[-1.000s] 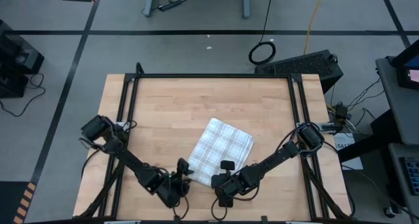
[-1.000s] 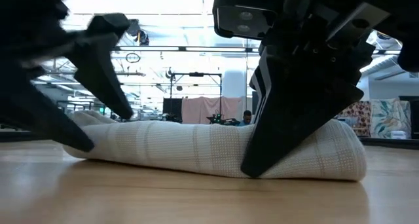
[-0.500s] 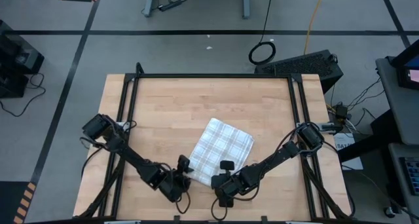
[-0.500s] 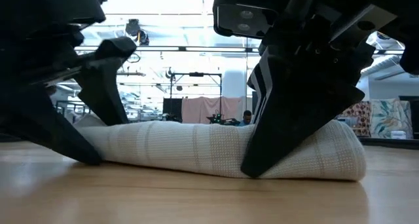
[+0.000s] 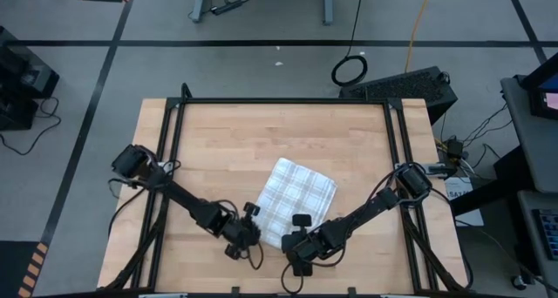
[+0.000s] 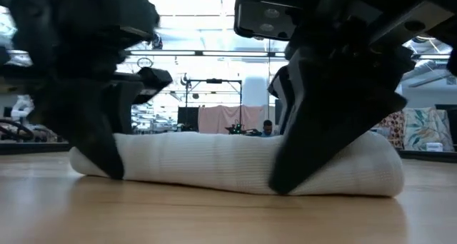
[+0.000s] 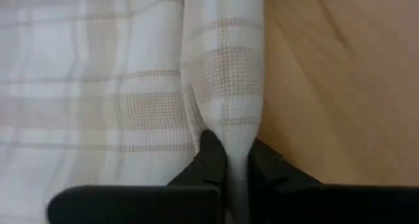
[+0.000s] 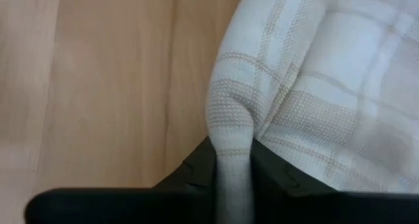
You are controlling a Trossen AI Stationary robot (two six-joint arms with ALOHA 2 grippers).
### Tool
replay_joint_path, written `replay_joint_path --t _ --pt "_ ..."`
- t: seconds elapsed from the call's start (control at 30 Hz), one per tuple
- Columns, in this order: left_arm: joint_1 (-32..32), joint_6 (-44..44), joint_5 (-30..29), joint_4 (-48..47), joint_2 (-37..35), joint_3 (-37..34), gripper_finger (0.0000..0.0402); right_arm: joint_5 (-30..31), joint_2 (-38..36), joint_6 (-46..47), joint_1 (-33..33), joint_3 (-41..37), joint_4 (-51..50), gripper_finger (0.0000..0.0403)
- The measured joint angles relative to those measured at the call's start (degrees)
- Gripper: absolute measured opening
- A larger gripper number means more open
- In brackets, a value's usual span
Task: Roll towel
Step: Roll the towel
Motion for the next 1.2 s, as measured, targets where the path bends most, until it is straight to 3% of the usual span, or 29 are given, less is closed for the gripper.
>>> replay_joint_path --t 0.1,0.3,0.4,0.6,0.83,1.0,1.2 --pt "2.43 -5.42 6.57 0.03 -1.02 0.02 0.0026 1.8 -2.09 1.05 0.42 -0.25 -3.19 0.0078" --pt "8.22 -16.67 25.14 -0.42 -1.73 -0.1 0.0025 6.54 -7.6 0.46 3.18 -0.33 -9.64 0.0147" --pt "11.13 -18.31 31.95 0.5 -1.63 -0.24 0.0023 11.95 -8.48 -0.76 6.12 -0.3 -12.0 0.0179" --pt "15.47 -20.29 41.43 3.17 -1.47 -0.35 0.0023 24.8 -7.96 -4.8 12.67 -0.2 -5.32 0.022" --pt "17.75 -22.53 45.76 3.94 -0.59 -0.28 0.0022 27.95 -2.85 -3.99 12.12 -0.17 -3.73 0.0226" --pt "18.25 -24.26 45.82 3.95 0.09 -0.28 0.0022 28.24 -1.07 -2.58 10.01 -0.17 -4.31 0.0216" --pt "18.24 -24.38 44.91 3.84 0.17 -0.26 0.0022 22.11 -0.85 1.91 6.98 -0.08 -5.27 0.0193"
